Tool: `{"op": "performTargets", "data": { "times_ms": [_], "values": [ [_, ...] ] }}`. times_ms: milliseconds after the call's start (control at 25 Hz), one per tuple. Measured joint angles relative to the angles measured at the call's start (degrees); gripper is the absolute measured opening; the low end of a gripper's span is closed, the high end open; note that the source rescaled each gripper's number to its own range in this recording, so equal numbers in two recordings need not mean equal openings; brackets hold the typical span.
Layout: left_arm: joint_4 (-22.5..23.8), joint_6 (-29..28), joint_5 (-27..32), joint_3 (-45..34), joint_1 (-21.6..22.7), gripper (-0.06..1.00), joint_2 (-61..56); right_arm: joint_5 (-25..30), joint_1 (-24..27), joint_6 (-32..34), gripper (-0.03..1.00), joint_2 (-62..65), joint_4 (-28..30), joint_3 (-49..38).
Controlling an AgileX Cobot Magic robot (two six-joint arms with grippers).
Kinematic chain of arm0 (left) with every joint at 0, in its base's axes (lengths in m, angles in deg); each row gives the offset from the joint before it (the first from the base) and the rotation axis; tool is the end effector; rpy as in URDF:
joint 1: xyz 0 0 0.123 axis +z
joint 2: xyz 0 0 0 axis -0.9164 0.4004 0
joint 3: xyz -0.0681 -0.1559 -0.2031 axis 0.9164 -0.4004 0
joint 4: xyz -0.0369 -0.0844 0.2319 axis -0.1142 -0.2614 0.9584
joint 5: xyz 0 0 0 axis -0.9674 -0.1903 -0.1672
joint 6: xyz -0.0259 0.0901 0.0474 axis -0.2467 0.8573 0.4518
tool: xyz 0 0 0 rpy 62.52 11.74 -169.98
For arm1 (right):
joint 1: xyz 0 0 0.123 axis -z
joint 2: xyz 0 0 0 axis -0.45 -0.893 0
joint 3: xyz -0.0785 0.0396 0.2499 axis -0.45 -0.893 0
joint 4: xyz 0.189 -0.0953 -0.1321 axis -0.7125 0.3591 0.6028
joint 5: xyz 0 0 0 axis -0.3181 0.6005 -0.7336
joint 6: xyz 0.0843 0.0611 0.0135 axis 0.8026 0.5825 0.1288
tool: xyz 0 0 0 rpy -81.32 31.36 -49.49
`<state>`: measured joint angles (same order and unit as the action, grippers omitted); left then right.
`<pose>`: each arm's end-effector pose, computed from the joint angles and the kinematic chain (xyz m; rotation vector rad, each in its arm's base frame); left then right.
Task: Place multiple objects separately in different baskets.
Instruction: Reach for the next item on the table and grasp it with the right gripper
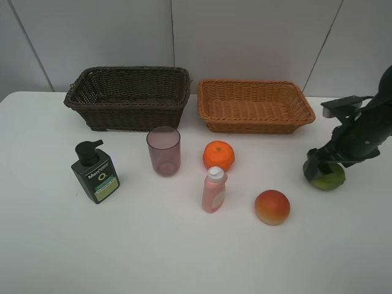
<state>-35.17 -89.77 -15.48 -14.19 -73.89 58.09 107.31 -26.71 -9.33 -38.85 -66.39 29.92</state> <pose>0.0244 -0.0021 0.2714 0.0942 2.0326 -0.0911 0.2953 -0.0007 0.1061 -0.5228 2.9215 -0.0532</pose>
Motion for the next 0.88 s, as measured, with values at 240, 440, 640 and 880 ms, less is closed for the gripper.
{"op": "performTargets", "data": {
  "times_ms": [240, 440, 640, 880],
  "values": [
    [0.00, 0.00, 0.00, 0.00, 0.00, 1.00, 0.00, -1.60, 0.00, -0.02, 1.00, -4.09, 0.05, 0.00],
    [0.00, 0.00, 0.00, 0.00, 0.00, 1.00, 0.00, -2.15, 0.00, -0.07, 0.99, -5.95, 0.05, 0.00],
    [0.00, 0.00, 0.00, 0.00, 0.00, 1.00, 0.00, -2.52, 0.00, -0.19, 0.50, -6.18, 0.23, 0.00],
    [0.00, 0.00, 0.00, 0.00, 0.00, 1.00, 0.00, -2.54, 0.00, -0.20, 0.51, -6.18, 0.17, 0.00]
  ]
}}
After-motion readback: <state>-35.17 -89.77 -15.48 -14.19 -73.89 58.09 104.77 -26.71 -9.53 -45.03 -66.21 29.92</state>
